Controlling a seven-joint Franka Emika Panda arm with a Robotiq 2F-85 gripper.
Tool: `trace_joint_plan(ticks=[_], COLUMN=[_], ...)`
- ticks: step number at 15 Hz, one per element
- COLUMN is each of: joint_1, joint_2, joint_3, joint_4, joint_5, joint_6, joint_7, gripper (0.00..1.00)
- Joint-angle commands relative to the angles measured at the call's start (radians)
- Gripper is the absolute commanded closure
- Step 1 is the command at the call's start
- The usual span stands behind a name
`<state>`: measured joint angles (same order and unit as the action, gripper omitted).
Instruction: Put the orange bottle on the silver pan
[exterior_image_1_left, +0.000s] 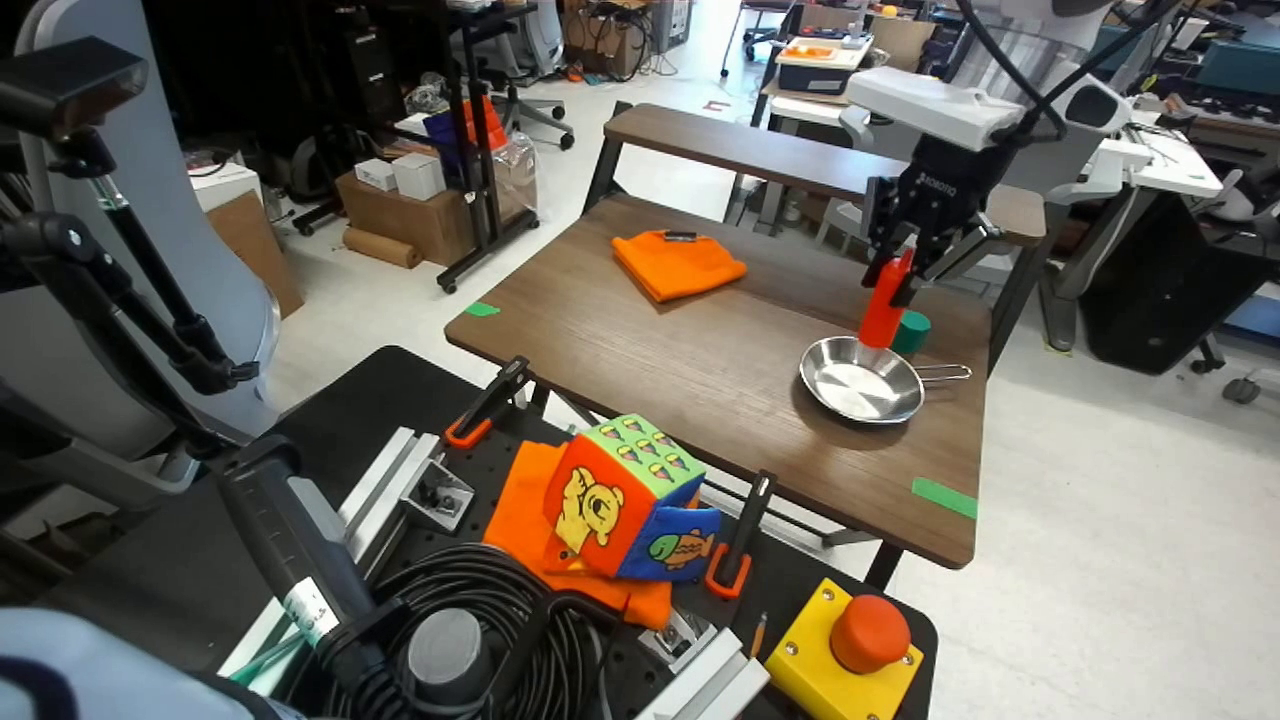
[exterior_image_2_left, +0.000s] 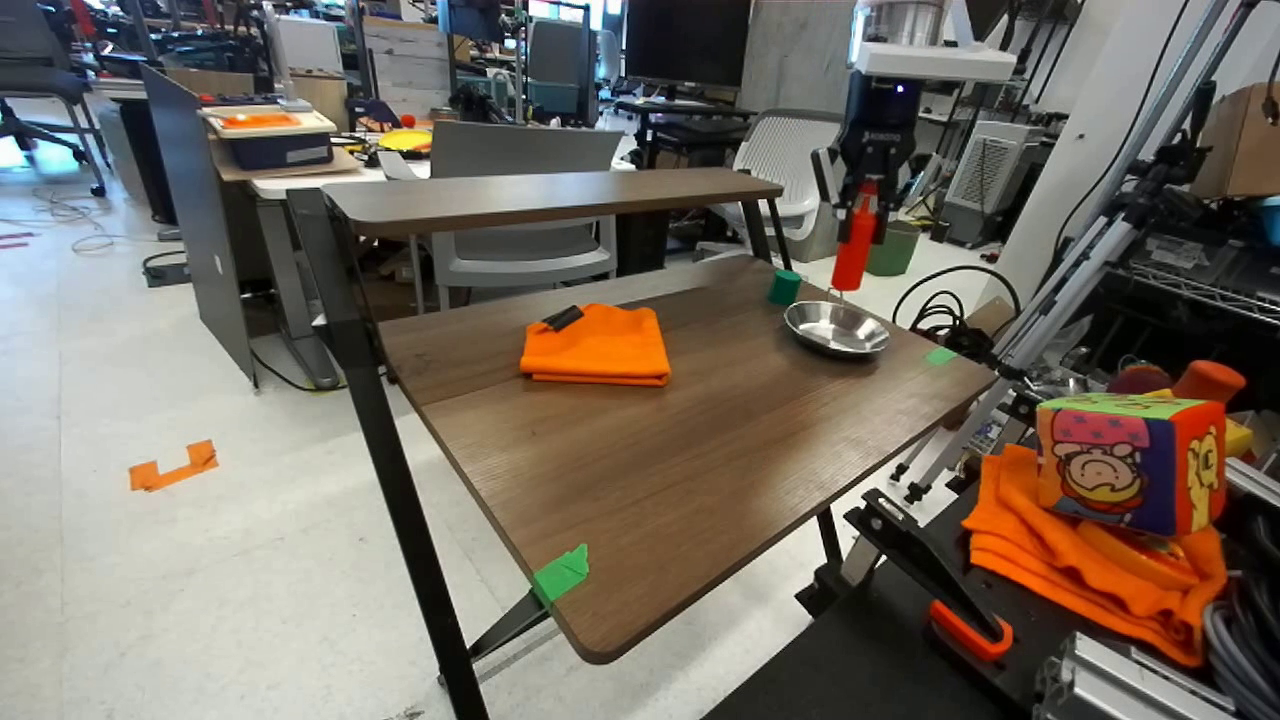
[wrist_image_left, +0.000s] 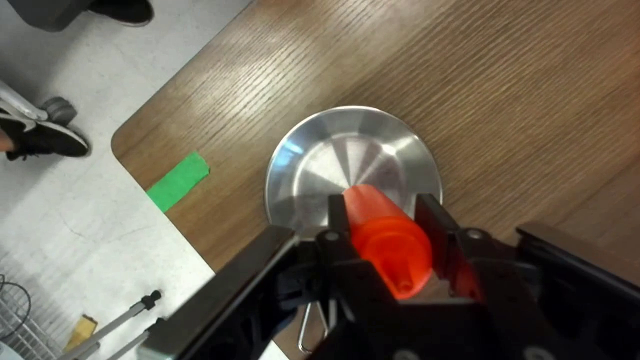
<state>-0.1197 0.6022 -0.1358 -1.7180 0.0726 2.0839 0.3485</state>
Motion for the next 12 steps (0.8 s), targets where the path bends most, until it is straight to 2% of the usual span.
trace_joint_plan(ticks=[1, 6, 12], joint_1=[-0.004, 0.002, 0.005], joint_2=[-0.002, 0.055, 0.154], joint_3=[-0.016, -0.033, -0.033], joint_4=[-0.053, -0.029, 0.076], joint_5=[0.031, 0.019, 0.026], joint_6=[0.043, 0.049, 0.027], joint_7=[0.032, 0.071, 0.121], gripper=[0.87, 0.87, 0.87])
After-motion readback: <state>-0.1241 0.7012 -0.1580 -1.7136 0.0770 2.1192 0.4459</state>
